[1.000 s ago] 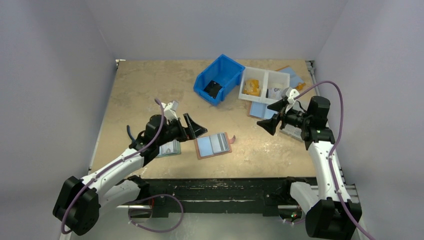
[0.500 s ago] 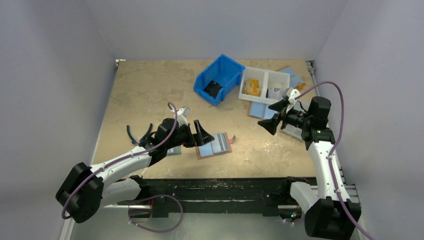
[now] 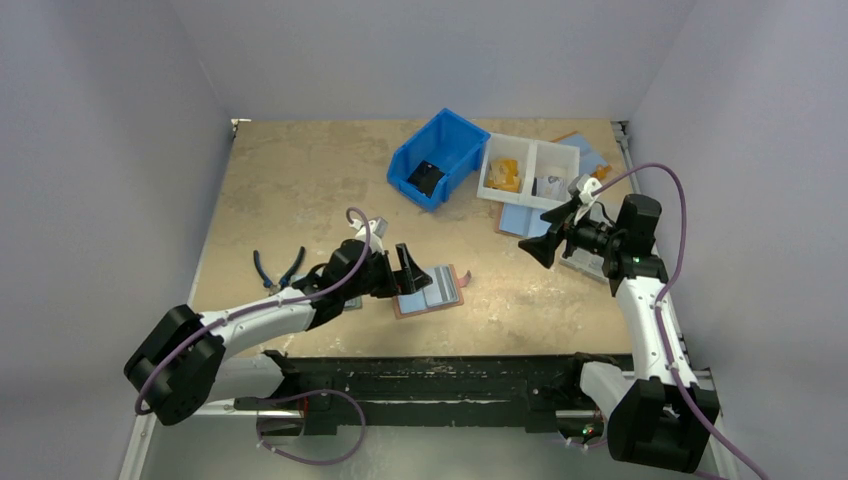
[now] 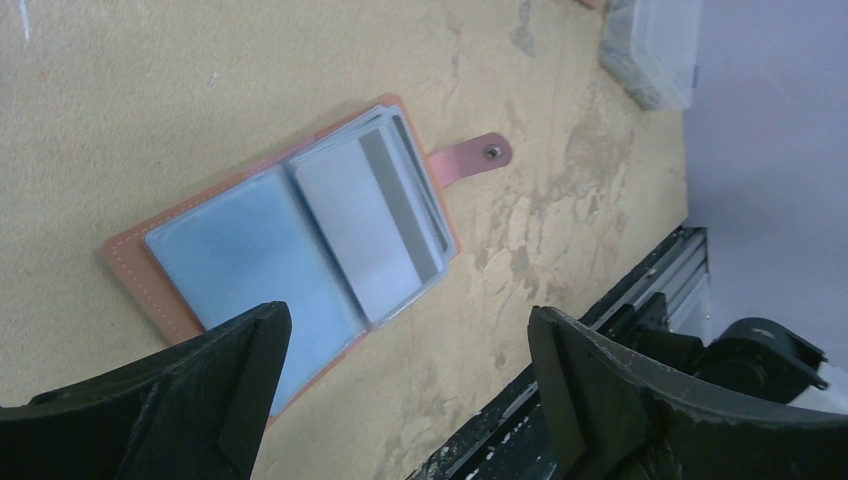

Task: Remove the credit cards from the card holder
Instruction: Remove the credit card from the card holder.

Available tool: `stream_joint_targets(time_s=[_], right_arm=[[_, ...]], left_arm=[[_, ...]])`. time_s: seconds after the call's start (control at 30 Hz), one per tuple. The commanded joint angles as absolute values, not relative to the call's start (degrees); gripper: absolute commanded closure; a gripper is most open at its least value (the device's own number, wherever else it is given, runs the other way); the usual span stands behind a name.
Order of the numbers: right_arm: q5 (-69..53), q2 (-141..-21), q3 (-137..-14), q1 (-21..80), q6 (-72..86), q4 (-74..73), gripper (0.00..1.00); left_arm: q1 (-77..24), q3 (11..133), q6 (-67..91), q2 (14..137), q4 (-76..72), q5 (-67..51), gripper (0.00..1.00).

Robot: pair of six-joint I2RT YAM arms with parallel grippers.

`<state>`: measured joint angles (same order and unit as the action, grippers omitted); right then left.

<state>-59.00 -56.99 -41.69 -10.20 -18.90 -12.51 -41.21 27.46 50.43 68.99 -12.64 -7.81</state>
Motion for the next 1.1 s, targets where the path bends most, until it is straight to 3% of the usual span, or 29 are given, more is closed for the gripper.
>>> stream_joint_targets(time_s=[0.0,0.33,0.83,1.07], right_arm=[[-58.27,-57.09,-41.03,-11.1,-17.77,-9.76,0.01],[-57.83,-57.66,-40.18,-11.71,-16.97,-8.41,0.01],[-57.66,-57.05,-40.03,-11.87,-16.43,-8.1,0.01],[-57.41,-56.95,-40.02,-11.87,-16.3,-8.05,0.01]], left_arm=[[-43.2,32.68,50.11,72.75,-7.96,-3.47,0.04],[-47.37,39.85,49.28,79.68,-2.1,1.45,0.05],[-48.7,40.96,51.61,83.61,-3.77,2.05,0.25],[-48.72,39.39,50.28,82.09,-4.39,3.5,0.26]])
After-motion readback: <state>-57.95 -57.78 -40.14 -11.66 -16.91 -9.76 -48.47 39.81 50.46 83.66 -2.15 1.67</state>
